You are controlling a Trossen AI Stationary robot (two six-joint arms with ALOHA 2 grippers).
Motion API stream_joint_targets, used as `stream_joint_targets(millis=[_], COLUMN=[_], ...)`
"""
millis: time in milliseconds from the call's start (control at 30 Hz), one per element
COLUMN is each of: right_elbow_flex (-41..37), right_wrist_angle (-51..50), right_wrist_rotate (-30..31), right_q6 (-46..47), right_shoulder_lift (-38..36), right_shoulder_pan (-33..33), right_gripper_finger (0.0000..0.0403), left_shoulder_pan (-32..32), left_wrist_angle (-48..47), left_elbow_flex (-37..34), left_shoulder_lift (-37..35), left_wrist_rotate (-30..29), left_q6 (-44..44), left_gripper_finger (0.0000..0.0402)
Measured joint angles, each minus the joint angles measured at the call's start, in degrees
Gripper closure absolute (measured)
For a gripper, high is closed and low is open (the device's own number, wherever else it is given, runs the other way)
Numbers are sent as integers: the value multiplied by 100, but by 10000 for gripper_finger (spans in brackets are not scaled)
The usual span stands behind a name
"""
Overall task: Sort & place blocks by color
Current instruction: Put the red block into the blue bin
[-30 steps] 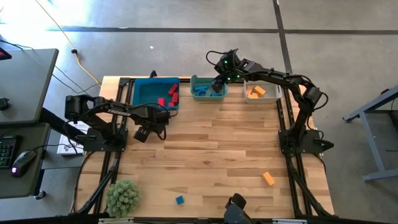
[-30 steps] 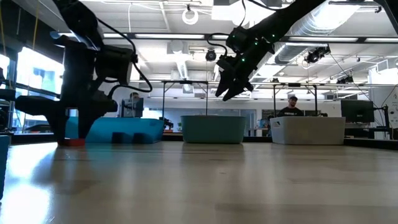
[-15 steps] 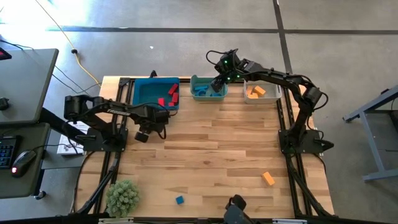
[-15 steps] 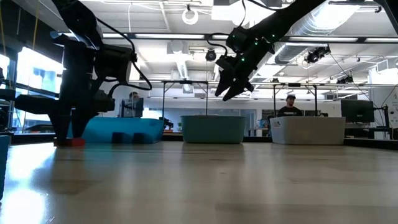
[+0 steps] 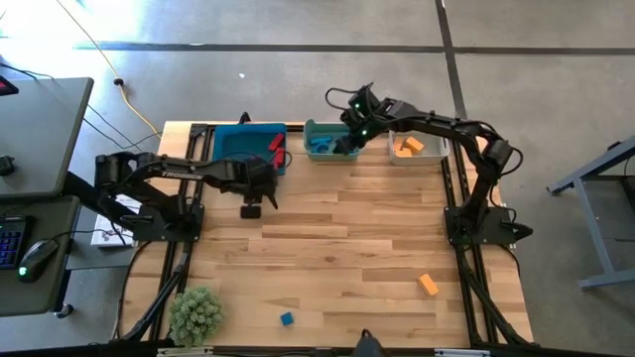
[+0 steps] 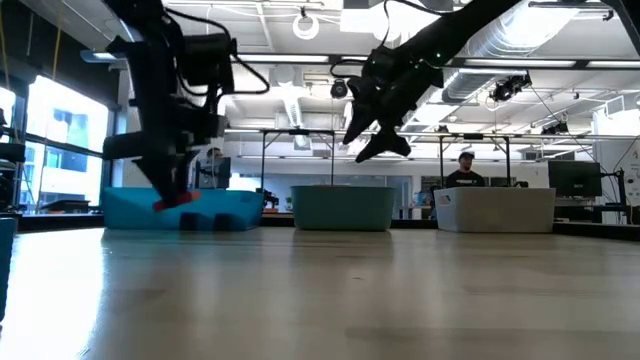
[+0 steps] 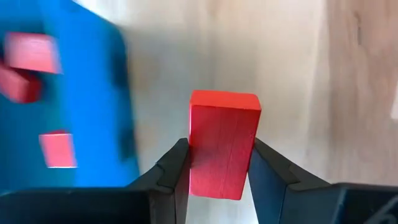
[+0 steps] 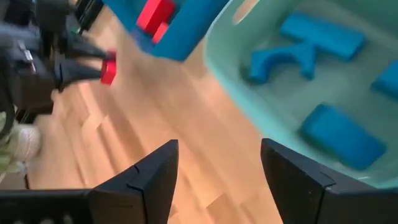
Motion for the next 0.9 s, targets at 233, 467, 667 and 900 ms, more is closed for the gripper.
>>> stream_joint_targets(millis=[233,467,667,900], right_elbow_flex=[0,0,0,0], right_wrist_angle=[-69,-69,-120,-172], right_wrist_rotate=[1,276,969,1681], right_q6=[364,894,1540,2407], right_shoulder_lift=[0,0,0,0], right_shoulder_pan=[615,1315,1873,2513], right_gripper_finger=[187,187,187,187], left_shoulder_pan=[547,1317,1989,2667], left_wrist_angle=[387,846,1186,1217], left_elbow_flex=[359,627,673,673], left_shoulder_lift=[-137,-140,-140,-84], left_wrist_rotate=[-613,-662,-613,-134], left_q6=[-71,285,789,913], left_gripper_finger=[301,301,301,301])
